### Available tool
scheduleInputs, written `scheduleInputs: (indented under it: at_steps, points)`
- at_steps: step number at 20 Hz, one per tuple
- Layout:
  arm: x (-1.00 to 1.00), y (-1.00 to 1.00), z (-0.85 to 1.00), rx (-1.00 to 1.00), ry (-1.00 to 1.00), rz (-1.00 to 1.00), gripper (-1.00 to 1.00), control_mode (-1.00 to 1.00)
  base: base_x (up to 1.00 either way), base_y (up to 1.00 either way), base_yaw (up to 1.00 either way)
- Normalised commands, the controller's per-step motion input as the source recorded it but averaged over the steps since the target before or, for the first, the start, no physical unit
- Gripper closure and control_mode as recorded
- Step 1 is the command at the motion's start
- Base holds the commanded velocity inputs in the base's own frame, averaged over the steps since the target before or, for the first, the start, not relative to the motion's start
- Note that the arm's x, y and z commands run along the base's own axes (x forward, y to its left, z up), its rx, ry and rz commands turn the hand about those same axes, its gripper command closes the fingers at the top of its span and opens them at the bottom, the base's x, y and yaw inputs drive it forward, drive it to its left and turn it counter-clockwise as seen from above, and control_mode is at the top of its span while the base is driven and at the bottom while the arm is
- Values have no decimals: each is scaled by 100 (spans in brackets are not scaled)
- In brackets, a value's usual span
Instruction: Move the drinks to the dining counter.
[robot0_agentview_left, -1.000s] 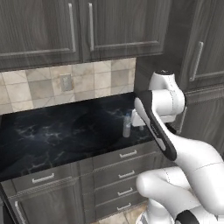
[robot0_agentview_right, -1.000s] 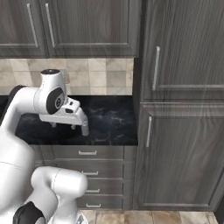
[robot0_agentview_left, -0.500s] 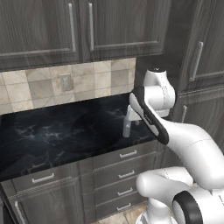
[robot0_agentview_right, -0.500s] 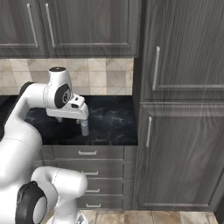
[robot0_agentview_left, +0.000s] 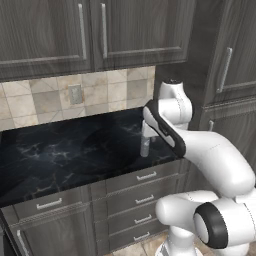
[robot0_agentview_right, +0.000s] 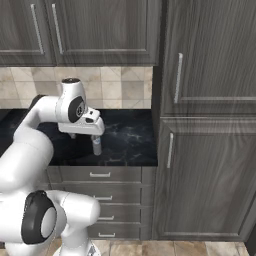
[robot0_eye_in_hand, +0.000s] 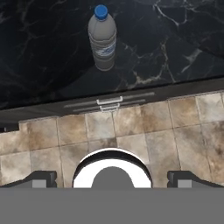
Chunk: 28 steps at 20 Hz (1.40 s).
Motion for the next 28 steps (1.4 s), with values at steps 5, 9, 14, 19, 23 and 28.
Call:
scheduleInputs:
  at_steps: [5,9,14,19,23,28]
  points:
    - [18,0,-21,-1,0,0,-100,-100,0,0,0]
    - [19,0,-21,-1,0,0,-100,-100,0,0,0]
    - [24,0,-17,0,0,0,-100,-100,0,0,0]
    - [18,0,-14,0,0,0,-100,-100,0,0,0]
    - [21,4,-18,0,0,0,-100,-100,0,0,0]
    - [15,15,-20,0,0,0,-100,-100,0,0,0]
